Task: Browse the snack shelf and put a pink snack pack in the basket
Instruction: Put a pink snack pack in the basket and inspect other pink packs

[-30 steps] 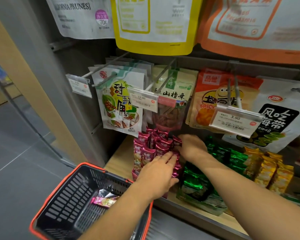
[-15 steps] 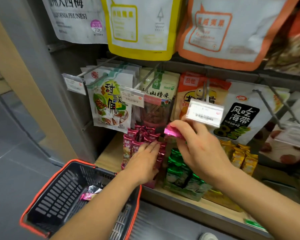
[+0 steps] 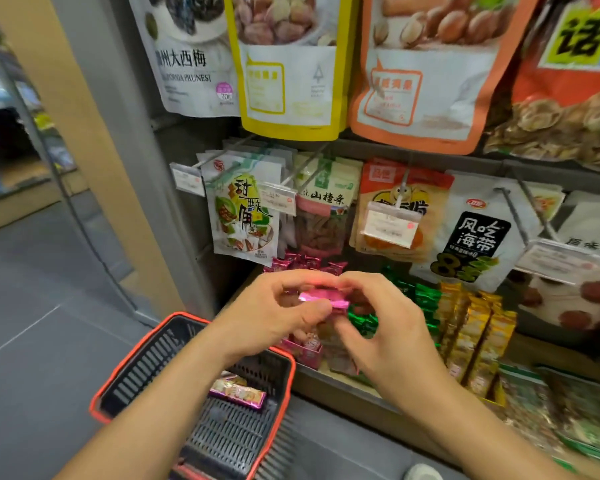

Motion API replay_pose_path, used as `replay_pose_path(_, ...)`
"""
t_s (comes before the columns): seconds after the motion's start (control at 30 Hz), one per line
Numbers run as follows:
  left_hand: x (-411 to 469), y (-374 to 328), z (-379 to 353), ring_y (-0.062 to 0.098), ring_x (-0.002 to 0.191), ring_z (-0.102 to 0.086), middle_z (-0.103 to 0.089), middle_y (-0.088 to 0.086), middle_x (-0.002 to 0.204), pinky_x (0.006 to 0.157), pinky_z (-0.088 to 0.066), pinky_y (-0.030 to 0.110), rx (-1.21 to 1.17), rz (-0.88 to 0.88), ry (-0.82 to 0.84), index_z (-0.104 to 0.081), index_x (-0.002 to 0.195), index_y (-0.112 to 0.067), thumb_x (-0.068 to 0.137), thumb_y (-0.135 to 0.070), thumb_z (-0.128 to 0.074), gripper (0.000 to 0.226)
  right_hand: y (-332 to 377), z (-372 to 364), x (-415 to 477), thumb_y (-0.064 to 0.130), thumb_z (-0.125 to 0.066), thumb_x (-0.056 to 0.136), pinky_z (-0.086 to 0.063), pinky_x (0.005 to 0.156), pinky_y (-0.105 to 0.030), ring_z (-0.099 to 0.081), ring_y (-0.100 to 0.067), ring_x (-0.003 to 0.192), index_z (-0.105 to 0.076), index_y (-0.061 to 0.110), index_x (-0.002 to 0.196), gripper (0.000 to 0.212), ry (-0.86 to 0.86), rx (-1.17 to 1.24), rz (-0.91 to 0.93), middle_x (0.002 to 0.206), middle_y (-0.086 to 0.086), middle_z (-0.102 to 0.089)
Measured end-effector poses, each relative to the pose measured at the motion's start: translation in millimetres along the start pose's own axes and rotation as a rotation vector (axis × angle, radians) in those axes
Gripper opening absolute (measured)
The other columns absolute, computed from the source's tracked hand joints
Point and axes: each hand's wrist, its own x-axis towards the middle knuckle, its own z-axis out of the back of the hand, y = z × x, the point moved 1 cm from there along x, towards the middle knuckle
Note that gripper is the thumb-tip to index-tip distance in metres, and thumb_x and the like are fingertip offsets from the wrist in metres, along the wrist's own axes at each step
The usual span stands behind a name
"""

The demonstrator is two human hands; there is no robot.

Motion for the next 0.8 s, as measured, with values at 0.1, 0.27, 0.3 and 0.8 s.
replay_pose_path(0.1, -10, -7, 1, 0.029, 0.064, -0.060, -0.071, 0.012, 0.082, 0.059, -0.052, 0.040, 0.114, -0.067, -0.234, -0.078, 0.092, -0.020, 0.072, -0.032, -0.075, 0.023, 5, -9, 1, 0.022, -0.074, 0.082, -0.050, 0.080, -0.022, -0.061, -0.004, 0.093, -0.056, 0.031, 0.109, 0.034, 0.039, 0.128, -0.074, 0.100, 0.015, -0.062)
replay_pose_path(0.27, -18, -5, 10, 0.013, 0.046, -0.053, -0.062, 0.011, 0.067, 0.044, -0.046, 0.022, 0.035, -0.070, -0.348, -0.076, 0.084, -0.007, 0.076, -0.027, -0.066, 0.024, 7, -21, 11, 0.042, -0.058, 0.085, -0.052, 0.077, -0.017, -0.066, -0.004, 0.090, -0.061, 0.023, 0.108, 0.030, 0.394, 0.626, -0.393, 0.096, 0.010, -0.070)
replay_pose_path(0.3, -17, -3, 13, 0.013, 0.046, -0.052, -0.061, 0.014, 0.066, 0.044, -0.045, 0.021, -0.003, -0.054, -0.344, -0.075, 0.086, -0.004, 0.077, -0.027, -0.065, 0.026, 7, -25, 11, 0.042, -0.051, 0.087, -0.053, 0.074, -0.018, -0.068, -0.005, 0.084, -0.063, 0.018, 0.104, 0.032, 0.454, 0.717, -0.436, 0.090, 0.008, -0.071)
replay_pose_path(0.8, -12, 10, 29, 0.001, 0.067, -0.058, -0.070, -0.008, 0.073, 0.060, -0.048, 0.016, 0.050, -0.022, -0.361, -0.078, 0.082, -0.027, 0.076, -0.022, -0.080, 0.008, 2, -52, 10, 0.072, -0.039, 0.082, -0.046, 0.070, -0.037, -0.052, -0.002, 0.068, -0.055, 0.029, 0.094, 0.047, 0.327, 0.321, -0.399, 0.075, 0.013, -0.060)
